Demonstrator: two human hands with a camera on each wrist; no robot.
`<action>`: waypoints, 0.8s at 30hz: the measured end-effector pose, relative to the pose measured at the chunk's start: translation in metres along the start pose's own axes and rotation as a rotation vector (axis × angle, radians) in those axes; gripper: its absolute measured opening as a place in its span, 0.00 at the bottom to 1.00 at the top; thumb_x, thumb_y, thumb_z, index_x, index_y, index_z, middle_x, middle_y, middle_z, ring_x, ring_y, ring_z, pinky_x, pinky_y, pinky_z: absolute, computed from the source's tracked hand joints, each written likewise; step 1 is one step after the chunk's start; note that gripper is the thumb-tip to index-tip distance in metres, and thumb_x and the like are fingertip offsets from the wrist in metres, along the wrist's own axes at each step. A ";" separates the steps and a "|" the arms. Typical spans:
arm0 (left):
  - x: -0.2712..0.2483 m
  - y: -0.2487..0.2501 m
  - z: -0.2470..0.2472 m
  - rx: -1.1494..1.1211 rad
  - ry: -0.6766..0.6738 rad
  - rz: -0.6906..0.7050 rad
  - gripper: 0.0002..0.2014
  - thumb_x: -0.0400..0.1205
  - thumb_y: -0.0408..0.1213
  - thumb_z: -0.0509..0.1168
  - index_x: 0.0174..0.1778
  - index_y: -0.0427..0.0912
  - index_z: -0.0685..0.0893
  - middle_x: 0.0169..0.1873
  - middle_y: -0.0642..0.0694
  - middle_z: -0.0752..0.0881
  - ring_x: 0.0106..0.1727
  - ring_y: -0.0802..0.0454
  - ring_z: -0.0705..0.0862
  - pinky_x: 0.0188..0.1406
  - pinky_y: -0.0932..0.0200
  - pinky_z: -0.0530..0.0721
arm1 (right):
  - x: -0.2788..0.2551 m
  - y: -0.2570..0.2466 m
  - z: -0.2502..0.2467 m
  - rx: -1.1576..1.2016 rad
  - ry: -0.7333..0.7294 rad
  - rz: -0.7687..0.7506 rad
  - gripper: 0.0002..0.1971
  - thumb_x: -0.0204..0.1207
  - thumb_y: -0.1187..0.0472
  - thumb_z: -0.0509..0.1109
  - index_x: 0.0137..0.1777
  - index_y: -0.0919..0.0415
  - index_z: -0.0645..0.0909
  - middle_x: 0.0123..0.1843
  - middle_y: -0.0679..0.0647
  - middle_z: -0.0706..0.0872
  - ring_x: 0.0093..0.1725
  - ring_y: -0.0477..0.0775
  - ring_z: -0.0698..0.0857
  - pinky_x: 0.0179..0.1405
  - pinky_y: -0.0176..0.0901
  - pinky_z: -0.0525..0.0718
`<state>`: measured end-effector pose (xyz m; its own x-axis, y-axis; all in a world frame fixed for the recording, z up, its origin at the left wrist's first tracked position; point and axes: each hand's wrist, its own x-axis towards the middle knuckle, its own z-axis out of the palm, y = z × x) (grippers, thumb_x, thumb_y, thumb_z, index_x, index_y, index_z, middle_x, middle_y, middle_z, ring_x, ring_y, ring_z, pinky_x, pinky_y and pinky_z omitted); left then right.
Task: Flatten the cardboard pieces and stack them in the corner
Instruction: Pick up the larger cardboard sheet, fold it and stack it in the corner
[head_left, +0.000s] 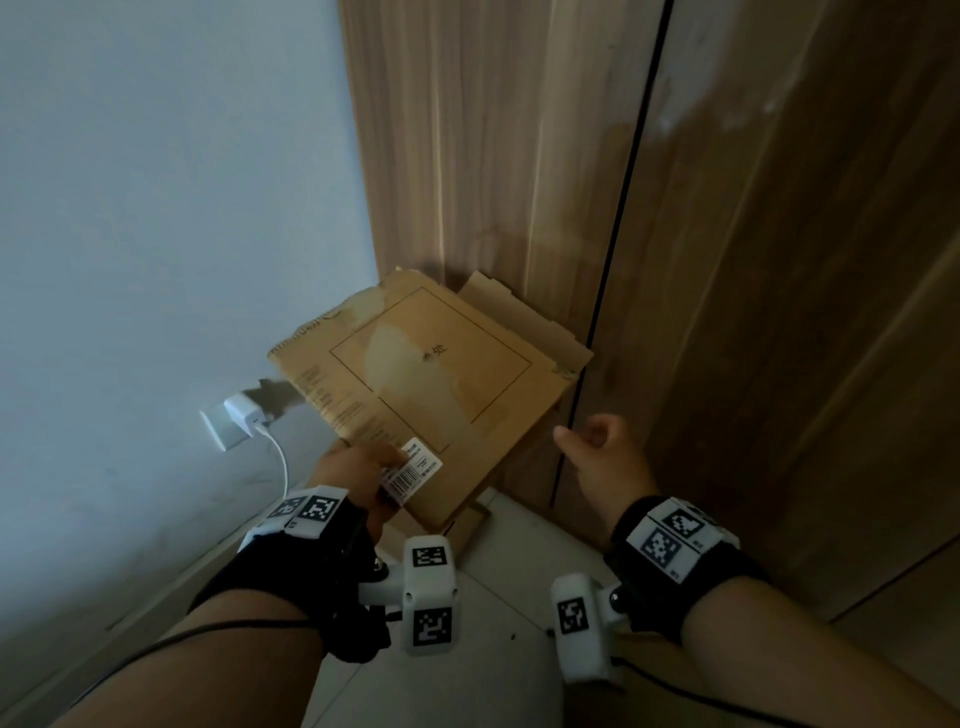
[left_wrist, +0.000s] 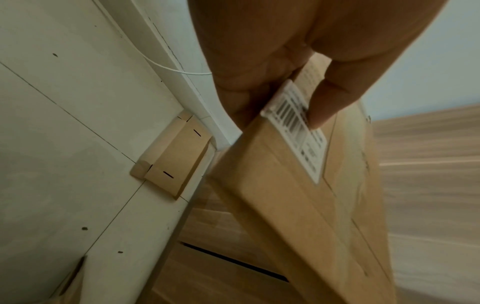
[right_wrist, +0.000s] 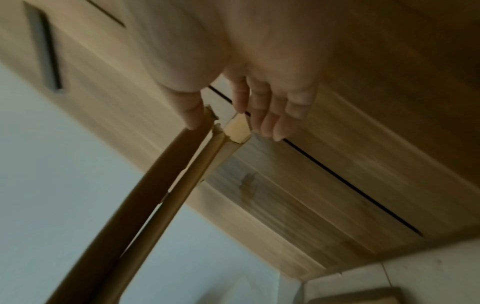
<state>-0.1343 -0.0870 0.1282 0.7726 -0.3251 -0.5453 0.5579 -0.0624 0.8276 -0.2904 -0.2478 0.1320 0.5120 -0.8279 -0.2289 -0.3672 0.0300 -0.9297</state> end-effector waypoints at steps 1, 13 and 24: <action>0.000 -0.001 0.001 0.002 -0.017 0.012 0.09 0.74 0.22 0.63 0.45 0.40 0.78 0.42 0.36 0.85 0.43 0.38 0.85 0.41 0.47 0.86 | 0.003 0.002 0.000 0.069 0.005 0.054 0.24 0.74 0.49 0.70 0.65 0.58 0.70 0.54 0.53 0.77 0.55 0.56 0.80 0.55 0.52 0.81; -0.011 0.001 -0.002 0.073 -0.148 0.053 0.21 0.75 0.16 0.58 0.59 0.42 0.74 0.45 0.38 0.84 0.42 0.41 0.84 0.38 0.47 0.85 | 0.018 0.007 -0.012 0.870 -0.178 0.218 0.24 0.76 0.45 0.64 0.68 0.57 0.77 0.58 0.59 0.85 0.53 0.58 0.84 0.41 0.49 0.81; -0.004 0.000 -0.003 0.197 -0.077 0.052 0.24 0.75 0.19 0.59 0.64 0.46 0.75 0.51 0.39 0.85 0.50 0.39 0.84 0.44 0.45 0.86 | 0.016 0.004 -0.002 0.565 -0.224 -0.060 0.22 0.74 0.77 0.61 0.58 0.49 0.75 0.54 0.51 0.79 0.47 0.54 0.79 0.39 0.48 0.80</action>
<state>-0.1358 -0.0828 0.1300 0.7690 -0.4037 -0.4957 0.4418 -0.2247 0.8685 -0.2857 -0.2624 0.1248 0.6922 -0.7014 -0.1700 0.1046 0.3306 -0.9379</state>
